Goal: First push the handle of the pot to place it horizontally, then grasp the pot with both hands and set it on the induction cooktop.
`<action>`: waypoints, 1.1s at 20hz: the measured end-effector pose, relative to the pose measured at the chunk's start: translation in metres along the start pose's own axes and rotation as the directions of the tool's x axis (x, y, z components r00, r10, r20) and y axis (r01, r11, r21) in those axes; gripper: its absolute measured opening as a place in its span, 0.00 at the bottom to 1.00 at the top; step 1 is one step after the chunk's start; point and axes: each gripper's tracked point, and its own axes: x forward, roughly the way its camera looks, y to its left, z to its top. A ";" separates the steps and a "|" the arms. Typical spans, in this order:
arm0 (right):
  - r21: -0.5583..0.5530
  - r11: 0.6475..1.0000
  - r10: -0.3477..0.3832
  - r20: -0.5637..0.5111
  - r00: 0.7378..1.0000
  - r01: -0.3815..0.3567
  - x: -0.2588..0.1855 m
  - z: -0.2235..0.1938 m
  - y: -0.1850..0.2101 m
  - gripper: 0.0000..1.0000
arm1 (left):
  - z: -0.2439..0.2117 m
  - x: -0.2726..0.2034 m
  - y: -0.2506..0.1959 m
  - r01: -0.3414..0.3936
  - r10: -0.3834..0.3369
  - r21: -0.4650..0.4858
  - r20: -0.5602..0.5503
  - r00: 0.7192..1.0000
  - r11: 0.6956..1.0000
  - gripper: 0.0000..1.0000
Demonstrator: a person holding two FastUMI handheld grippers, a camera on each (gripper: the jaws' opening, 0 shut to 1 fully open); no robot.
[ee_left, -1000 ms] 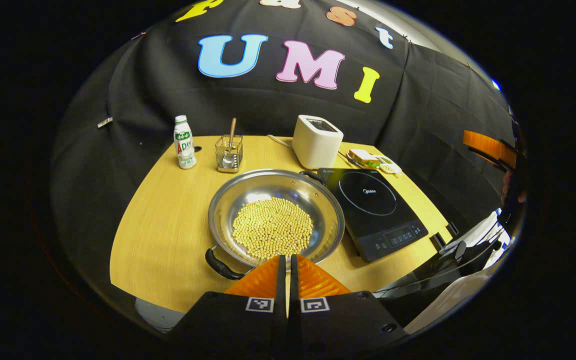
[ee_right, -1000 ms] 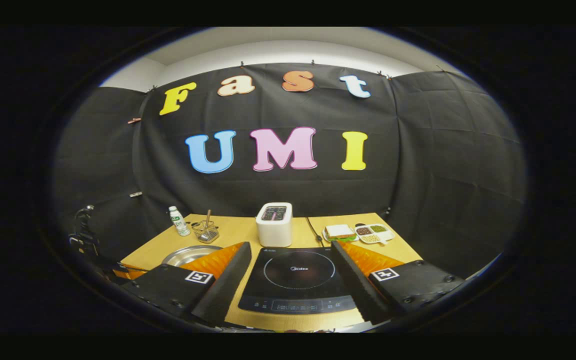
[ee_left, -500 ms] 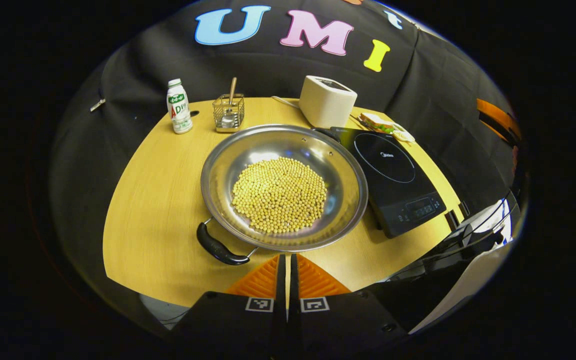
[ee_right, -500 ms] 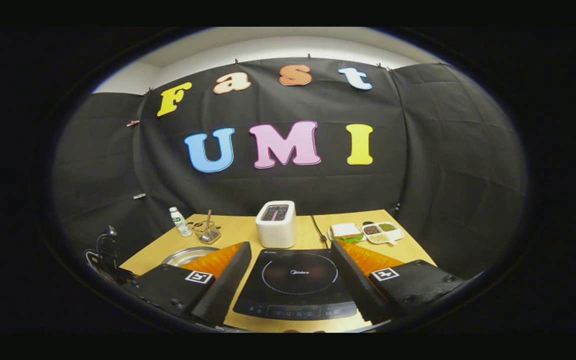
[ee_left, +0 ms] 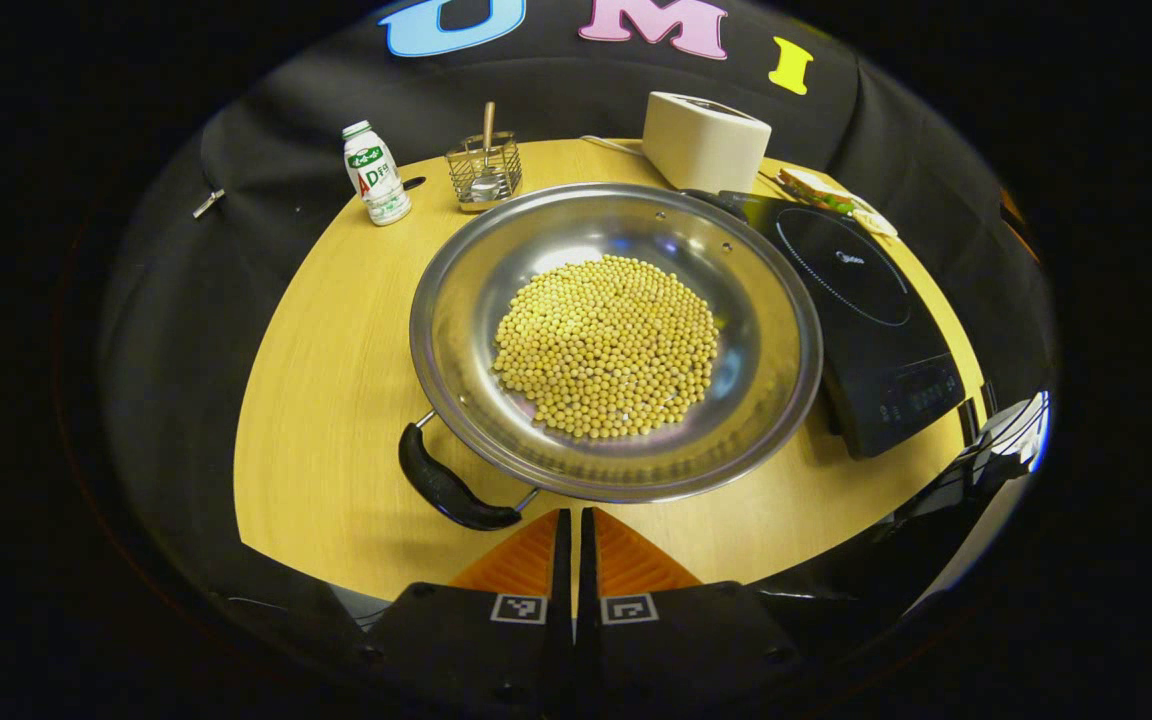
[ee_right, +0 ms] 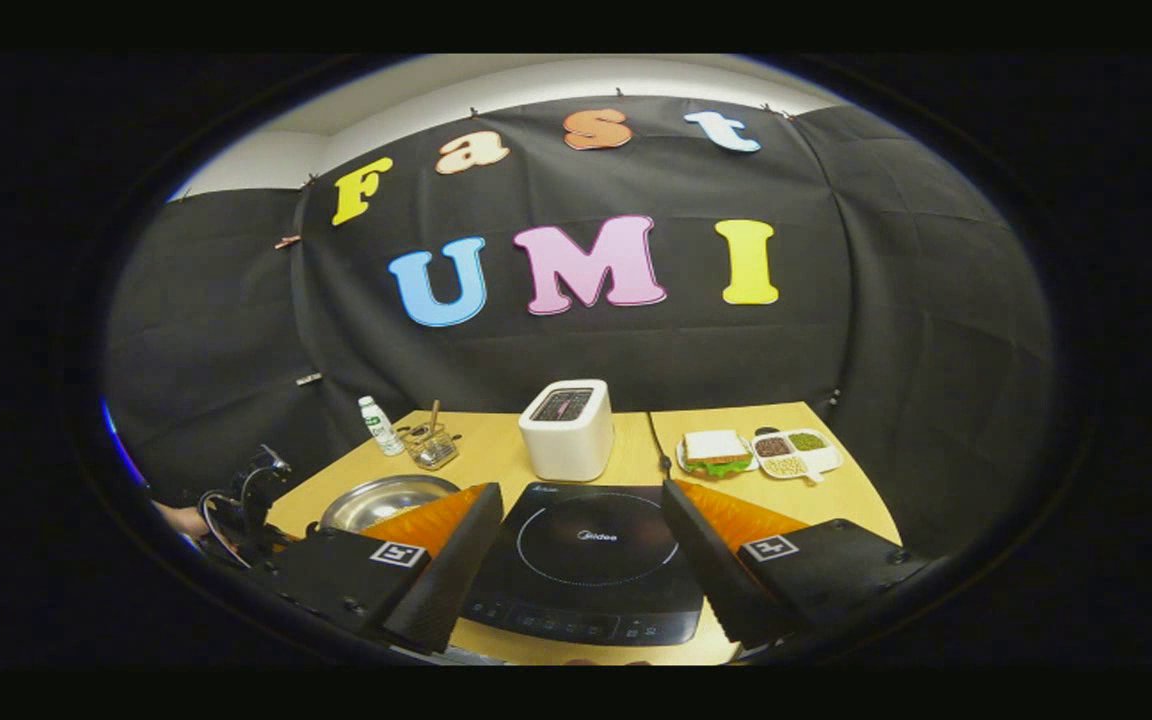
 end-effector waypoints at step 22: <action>-0.038 0.985 -0.172 -0.118 0.978 0.169 0.032 -0.054 0.069 0.99 | 0.052 0.031 0.106 0.011 -0.015 0.063 0.068 0.998 0.998 0.05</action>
